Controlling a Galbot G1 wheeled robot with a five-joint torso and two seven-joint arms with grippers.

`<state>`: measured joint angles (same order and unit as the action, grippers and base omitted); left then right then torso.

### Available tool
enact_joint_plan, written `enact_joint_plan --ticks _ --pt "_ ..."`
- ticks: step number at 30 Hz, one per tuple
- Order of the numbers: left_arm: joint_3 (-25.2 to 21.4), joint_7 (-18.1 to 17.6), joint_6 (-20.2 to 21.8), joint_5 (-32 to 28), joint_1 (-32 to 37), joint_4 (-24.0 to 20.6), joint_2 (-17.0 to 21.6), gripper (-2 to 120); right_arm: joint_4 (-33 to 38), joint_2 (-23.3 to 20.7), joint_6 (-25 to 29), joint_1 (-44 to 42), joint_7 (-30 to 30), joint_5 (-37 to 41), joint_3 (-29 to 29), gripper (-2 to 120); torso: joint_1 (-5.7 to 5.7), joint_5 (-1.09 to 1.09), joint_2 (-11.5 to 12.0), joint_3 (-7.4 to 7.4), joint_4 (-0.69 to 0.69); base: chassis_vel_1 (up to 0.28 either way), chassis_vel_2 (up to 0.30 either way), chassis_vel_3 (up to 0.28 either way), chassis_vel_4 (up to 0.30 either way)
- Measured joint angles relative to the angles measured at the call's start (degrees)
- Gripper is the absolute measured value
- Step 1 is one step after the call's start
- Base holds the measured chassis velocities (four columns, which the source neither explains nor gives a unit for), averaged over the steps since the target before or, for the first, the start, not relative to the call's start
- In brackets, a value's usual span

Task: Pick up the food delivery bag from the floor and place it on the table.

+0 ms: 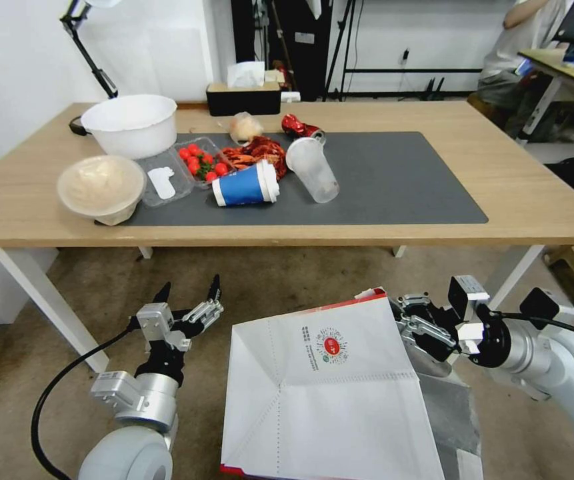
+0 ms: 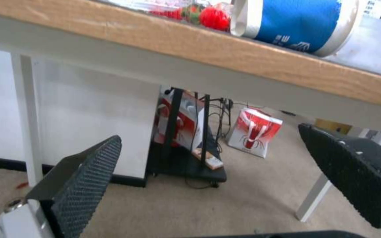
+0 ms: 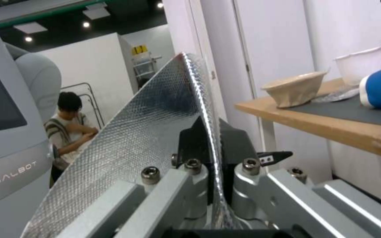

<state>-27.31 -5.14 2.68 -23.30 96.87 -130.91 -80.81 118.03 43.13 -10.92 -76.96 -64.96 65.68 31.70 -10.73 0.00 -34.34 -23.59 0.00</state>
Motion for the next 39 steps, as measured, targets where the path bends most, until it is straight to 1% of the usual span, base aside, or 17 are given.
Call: enact_joint_plan --ticks 5,13,17,21,33,39 --pt "-0.08 0.03 -0.01 0.00 -0.04 0.02 0.05 100 0.00 0.03 0.00 0.13 0.01 -0.08 -0.03 0 -0.63 -0.01 -1.62 -1.01 0.00 0.000 0.000 0.000 0.000" --pt "-0.09 0.09 -0.01 -0.01 -0.02 0.02 0.02 100 -0.01 -0.08 0.00 0.29 0.02 -0.08 -0.07 0 -1.28 0.00 -3.20 -1.93 0.00 0.000 0.000 0.000 0.000" --pt "-0.10 0.14 -0.01 -0.01 -0.01 0.01 0.02 100 -0.01 -0.09 0.00 0.29 0.02 -0.08 -0.10 0 -1.85 0.00 -4.57 -2.73 0.00 0.000 0.000 0.000 0.000" --pt "-0.11 0.15 -0.01 -0.01 0.01 -0.01 0.04 100 -0.01 -0.08 0.00 0.26 0.02 -0.08 -0.11 0 -2.09 0.00 -5.19 -3.11 0.00 0.000 0.000 0.000 0.000" --pt "0.03 0.20 -0.01 0.08 0.18 -0.38 -0.05 100 0.20 -0.28 0.00 -0.20 0.05 -0.08 0.02 0 -3.42 0.00 -8.45 -5.02 0.00 0.000 0.000 0.000 0.000" --pt "-0.03 0.21 -0.02 0.09 0.33 -0.54 -0.06 100 0.26 -0.25 0.00 -0.19 0.05 -0.14 -0.02 0 -3.92 0.00 -9.64 -5.72 0.00 0.000 0.000 0.000 0.000"
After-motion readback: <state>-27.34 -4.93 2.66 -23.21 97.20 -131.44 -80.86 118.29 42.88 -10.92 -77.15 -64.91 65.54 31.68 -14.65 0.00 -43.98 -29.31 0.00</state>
